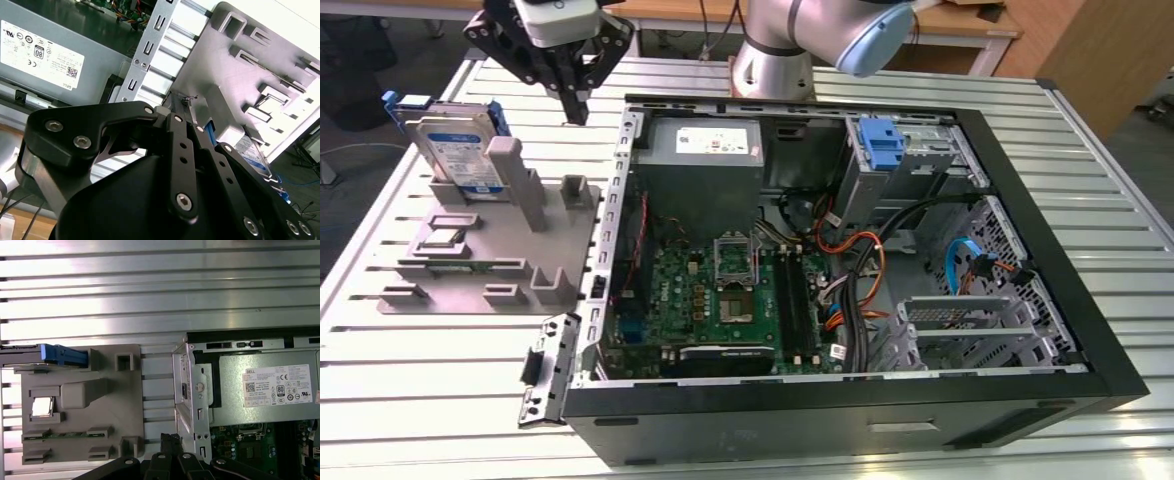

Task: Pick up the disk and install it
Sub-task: 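Reach for the disk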

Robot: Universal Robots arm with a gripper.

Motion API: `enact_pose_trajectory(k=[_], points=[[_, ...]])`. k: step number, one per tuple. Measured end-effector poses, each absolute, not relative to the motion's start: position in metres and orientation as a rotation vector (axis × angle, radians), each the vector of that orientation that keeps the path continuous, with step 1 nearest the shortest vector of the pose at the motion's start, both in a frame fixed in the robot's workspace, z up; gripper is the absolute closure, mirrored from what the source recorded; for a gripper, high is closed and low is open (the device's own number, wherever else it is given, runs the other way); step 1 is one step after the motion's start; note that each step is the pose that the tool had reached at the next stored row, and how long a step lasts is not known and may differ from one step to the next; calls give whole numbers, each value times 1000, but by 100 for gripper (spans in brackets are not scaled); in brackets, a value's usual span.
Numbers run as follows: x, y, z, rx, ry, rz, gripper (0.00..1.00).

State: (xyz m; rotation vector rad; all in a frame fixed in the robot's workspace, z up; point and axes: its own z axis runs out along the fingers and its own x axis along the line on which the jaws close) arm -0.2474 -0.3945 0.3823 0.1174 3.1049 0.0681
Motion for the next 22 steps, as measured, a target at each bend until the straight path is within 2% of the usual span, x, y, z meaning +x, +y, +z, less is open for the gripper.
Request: enact_pose_trajectory(k=[22], points=[[-251,-395,382,117,3105,68,90]])
